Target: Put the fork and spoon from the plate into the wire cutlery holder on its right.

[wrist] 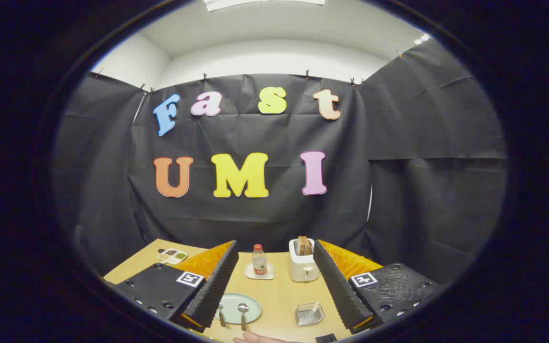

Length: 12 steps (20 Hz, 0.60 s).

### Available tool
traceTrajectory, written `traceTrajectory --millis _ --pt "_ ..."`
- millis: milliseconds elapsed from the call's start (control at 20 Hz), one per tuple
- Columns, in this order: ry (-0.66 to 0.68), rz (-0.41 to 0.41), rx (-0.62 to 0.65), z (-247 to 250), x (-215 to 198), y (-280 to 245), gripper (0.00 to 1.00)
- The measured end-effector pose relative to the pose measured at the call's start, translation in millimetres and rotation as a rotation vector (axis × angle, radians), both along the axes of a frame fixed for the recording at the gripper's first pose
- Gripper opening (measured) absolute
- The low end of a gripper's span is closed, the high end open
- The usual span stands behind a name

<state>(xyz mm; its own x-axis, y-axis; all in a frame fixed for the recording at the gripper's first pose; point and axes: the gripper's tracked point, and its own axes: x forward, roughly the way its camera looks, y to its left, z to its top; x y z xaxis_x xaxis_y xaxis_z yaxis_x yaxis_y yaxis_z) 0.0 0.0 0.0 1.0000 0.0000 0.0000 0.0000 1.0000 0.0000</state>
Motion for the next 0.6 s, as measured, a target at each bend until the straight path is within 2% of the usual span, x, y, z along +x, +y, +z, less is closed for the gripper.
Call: traceTrajectory --millis 600 --pt "0.069 0.021 -0.020 -34 10 -1 0.96"
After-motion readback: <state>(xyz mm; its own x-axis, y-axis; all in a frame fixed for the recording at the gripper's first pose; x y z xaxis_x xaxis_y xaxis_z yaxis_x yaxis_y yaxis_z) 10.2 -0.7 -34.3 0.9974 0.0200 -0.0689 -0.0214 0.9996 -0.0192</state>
